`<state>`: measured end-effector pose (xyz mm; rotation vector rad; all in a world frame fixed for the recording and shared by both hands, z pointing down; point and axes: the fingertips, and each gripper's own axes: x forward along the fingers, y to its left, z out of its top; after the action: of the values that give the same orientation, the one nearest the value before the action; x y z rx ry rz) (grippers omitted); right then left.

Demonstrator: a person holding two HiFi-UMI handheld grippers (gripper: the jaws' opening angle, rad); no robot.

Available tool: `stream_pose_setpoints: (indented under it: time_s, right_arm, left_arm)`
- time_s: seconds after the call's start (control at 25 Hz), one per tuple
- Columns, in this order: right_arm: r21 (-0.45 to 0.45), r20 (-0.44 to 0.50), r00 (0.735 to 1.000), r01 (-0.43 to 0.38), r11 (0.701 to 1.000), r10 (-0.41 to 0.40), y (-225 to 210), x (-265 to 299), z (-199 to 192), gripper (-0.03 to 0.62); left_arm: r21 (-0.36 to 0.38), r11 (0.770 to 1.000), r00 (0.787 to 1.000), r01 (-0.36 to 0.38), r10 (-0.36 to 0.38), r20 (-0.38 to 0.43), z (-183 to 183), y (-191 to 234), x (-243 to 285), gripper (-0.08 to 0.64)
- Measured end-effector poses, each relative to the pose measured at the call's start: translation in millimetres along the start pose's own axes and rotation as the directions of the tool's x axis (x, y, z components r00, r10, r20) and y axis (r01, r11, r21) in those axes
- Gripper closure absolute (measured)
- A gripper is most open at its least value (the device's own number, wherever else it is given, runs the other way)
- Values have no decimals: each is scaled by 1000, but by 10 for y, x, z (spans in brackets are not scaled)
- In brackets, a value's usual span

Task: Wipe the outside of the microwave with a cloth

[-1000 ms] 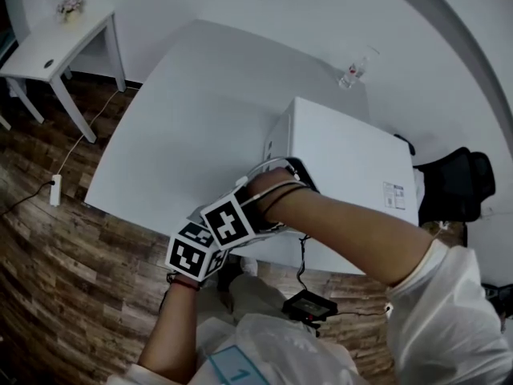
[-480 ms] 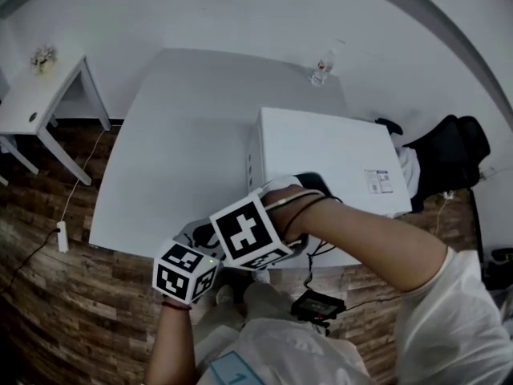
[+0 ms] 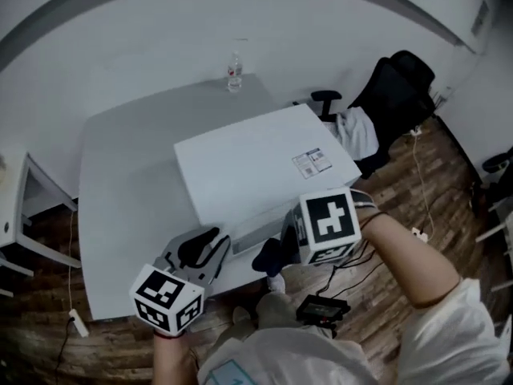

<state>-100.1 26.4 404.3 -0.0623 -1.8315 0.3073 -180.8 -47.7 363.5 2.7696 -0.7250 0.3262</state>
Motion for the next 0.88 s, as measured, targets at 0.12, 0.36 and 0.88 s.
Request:
stream_pose_setpoints:
  time_s: [0.12,0.36,0.88]
  right_arm:
    - [233,236,960,94,968,-150,-204,-266,-310,518]
    - [596,443,776,119,794,-449,-609,-558,-997,518]
    - [590,752,295,97,801,-590,-951,-1161,-2201,518]
  left_arm:
    - [51,995,996,89,-89,-9,185,-247,235,471]
    - [136,963,971,232,-222,-89,398,-675,830,471]
    - [207,923,940,326,-292,-177,805,-1487,2542,471]
